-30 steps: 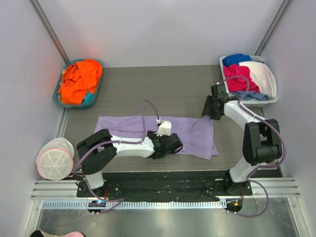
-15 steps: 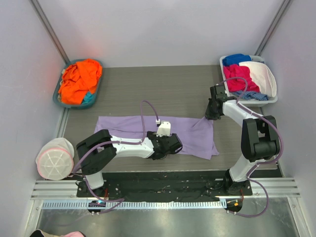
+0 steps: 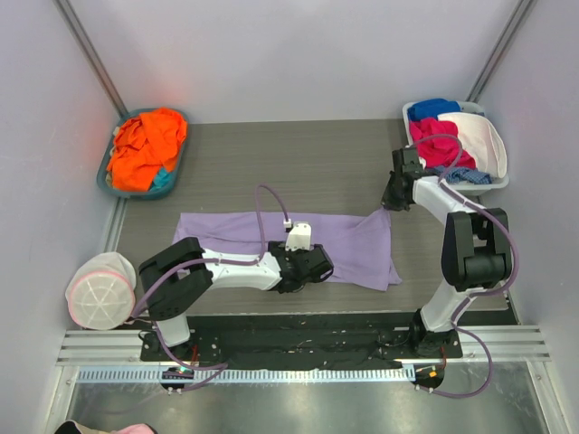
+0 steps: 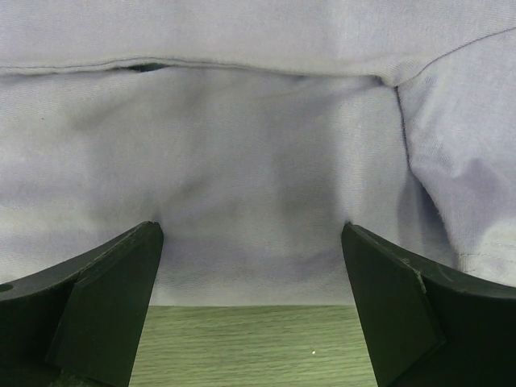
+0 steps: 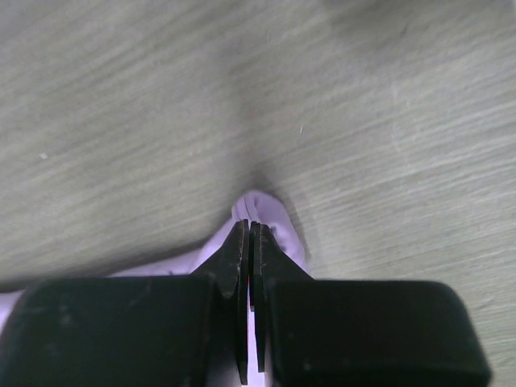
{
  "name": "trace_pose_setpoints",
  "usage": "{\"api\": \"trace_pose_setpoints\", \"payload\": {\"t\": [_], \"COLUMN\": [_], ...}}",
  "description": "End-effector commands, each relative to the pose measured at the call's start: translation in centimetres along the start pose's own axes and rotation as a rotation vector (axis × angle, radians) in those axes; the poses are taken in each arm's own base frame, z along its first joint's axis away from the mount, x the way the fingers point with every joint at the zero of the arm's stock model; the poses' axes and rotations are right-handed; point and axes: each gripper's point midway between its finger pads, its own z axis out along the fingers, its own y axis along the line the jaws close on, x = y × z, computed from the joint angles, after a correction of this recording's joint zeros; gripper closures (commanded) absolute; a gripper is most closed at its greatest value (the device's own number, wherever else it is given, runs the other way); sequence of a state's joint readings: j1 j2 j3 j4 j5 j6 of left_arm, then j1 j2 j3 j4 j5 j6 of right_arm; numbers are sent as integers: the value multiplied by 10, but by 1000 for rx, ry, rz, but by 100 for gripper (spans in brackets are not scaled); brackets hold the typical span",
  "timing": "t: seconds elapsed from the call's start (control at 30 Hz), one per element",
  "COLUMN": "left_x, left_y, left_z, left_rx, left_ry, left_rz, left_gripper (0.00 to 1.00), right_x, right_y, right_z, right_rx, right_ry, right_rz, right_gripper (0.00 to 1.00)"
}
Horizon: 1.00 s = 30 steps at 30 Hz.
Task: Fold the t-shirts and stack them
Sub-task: Fold the tshirt
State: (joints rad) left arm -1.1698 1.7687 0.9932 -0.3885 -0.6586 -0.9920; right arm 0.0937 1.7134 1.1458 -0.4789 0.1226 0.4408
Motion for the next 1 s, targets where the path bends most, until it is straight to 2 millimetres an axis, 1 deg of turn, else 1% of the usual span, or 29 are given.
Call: {"api": "trace_pose_setpoints", "payload": {"t": [0.0, 0.03, 0.13, 0.23, 0.27, 0.33, 0.37, 0.4, 0.47, 0.67, 0.77, 0.97], "left_x": [38, 39, 41, 42, 43, 42, 42, 43, 43, 42, 41, 41], "left_y": [29, 30, 33, 34, 35, 35, 34, 35, 33, 31, 31, 30], "left_z": [3, 3, 4, 4, 4, 4, 4, 5, 5, 5, 5, 4], "left_rx": [-70, -72, -80, -83, -84, -85, -84, -86, -84, -80, -79, -77], "left_ry": [103, 103, 107, 107, 108, 107, 108, 110, 110, 109, 109, 108], "left_rz": [90, 93, 90, 92, 91, 92, 91, 93, 91, 91, 90, 89], "left_gripper": [0, 0, 0, 0, 1, 0, 0, 0, 0, 0, 0, 0], "right_x": [-34, -39, -42, -41, -40, -35, -34, -33, -29, -24, -16, 0], "right_y": [10, 11, 13, 17, 18, 20, 22, 22, 21, 14, 11, 4], "right_z": [-5, -5, -3, -2, -2, -4, -5, -8, -10, -19, -17, -6], "right_rx": [-24, -26, -32, -47, -56, -76, -85, -92, -92, -82, -74, -55], "right_ry": [-79, -86, -83, -67, -61, -43, -38, -41, -35, -38, -24, 11], "right_rz": [37, 41, 45, 44, 41, 37, 35, 36, 28, 20, 13, 8], "right_gripper": [99, 99, 99, 98, 83, 68, 56, 53, 51, 50, 50, 52]}}
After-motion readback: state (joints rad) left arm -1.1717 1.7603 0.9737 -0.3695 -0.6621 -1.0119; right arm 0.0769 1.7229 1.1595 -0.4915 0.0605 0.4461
